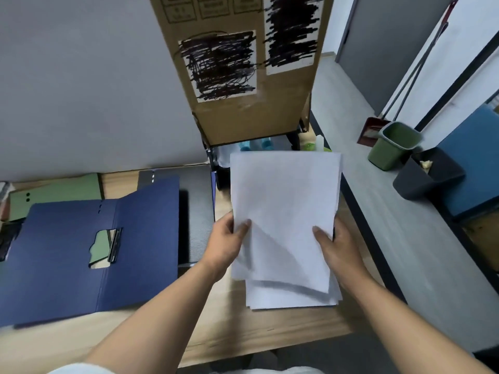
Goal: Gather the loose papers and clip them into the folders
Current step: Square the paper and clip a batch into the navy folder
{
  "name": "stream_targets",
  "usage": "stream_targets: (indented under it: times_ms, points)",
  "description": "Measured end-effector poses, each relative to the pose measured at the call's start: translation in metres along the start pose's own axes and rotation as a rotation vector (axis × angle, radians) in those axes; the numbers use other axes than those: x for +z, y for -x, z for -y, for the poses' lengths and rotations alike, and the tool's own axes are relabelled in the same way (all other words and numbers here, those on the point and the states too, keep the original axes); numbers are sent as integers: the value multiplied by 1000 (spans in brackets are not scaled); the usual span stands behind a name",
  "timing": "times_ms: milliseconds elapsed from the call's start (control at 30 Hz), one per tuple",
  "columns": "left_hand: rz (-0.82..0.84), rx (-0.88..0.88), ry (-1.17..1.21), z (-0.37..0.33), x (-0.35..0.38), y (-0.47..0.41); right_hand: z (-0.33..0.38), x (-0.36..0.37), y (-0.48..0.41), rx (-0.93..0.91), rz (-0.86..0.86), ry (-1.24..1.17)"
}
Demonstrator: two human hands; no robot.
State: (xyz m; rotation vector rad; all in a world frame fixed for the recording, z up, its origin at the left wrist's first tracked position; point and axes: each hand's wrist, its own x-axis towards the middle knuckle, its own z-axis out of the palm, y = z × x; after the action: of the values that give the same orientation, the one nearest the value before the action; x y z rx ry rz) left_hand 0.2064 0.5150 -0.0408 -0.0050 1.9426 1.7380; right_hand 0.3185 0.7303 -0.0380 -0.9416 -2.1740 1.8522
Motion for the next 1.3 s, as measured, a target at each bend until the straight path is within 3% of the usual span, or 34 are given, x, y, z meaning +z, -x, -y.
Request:
stream_targets:
  times_ms: [367, 533, 633, 733, 1100, 1300]
  points:
    - [-66, -176, 85, 12, -181, 23, 49, 164, 20, -27, 279, 94]
    - [-296, -297, -96, 56, -271, 2, 57, 252, 23, -13, 267, 202]
    - [-458, -282, -366, 80, -309, -14, 58, 275, 16, -5, 245, 268]
    - [-366, -285, -630, 107, -344, -33, 59, 310, 17, 53, 238, 275]
    - [-282, -166, -931, 94, -344, -45, 48, 335, 16, 177, 207, 253]
    - [-215, -232, -843, 91, -357, -48, 46, 339, 16, 171, 246, 231]
